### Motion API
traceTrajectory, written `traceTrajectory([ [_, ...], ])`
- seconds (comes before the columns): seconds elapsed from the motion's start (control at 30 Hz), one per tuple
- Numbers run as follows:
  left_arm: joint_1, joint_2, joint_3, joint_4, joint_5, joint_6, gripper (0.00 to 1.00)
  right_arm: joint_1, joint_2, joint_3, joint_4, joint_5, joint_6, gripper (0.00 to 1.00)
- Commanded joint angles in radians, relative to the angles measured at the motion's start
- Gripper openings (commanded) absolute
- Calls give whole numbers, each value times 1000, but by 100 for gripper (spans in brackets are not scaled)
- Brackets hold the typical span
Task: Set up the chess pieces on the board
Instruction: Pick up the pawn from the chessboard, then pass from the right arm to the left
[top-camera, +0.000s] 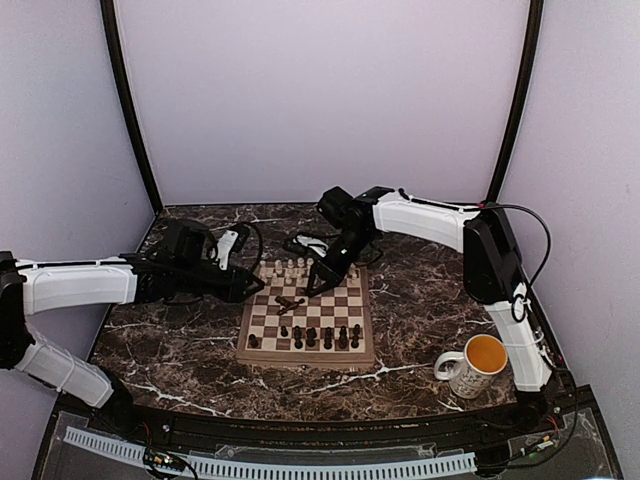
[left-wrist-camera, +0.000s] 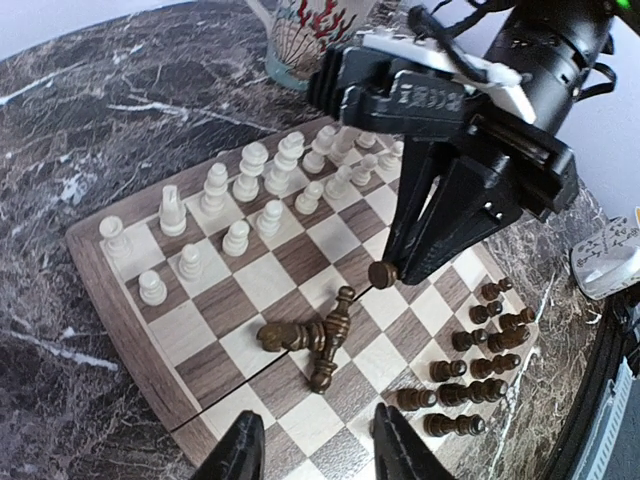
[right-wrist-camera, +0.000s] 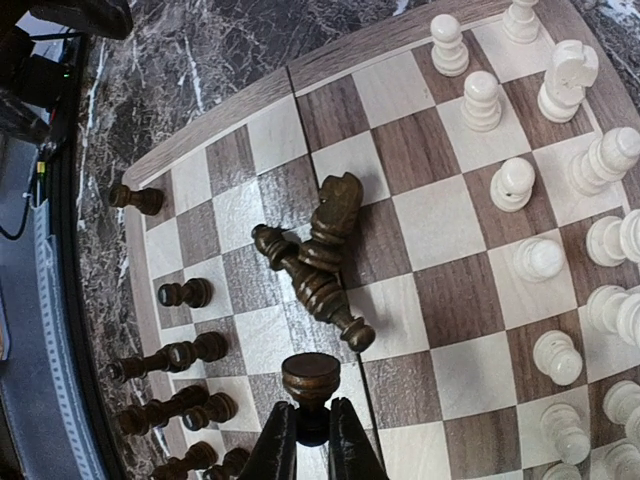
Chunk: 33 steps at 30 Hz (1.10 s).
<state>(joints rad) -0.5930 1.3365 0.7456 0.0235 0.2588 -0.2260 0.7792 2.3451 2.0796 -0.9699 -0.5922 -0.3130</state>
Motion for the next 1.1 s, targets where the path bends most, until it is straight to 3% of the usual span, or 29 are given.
traceTrajectory([
  [0.0,-14,-46,-29,88,78,125,39,4,-2,14,-57,-140,4,10],
  [0.27,-179,-67,-31,80,74,602,39,1,-48,-14,-75,-276,-26,11],
  [0.37,-199,-23,7,64,39,708,40,1,-53,-16,-82,-303,-29,11],
  [0.67,-230,102,108,33,-68,881,40,1,-62,-26,-90,-347,-32,13],
  [1.07,-260,181,149,34,-83,937,37,3,-54,-34,-95,-375,-37,14],
])
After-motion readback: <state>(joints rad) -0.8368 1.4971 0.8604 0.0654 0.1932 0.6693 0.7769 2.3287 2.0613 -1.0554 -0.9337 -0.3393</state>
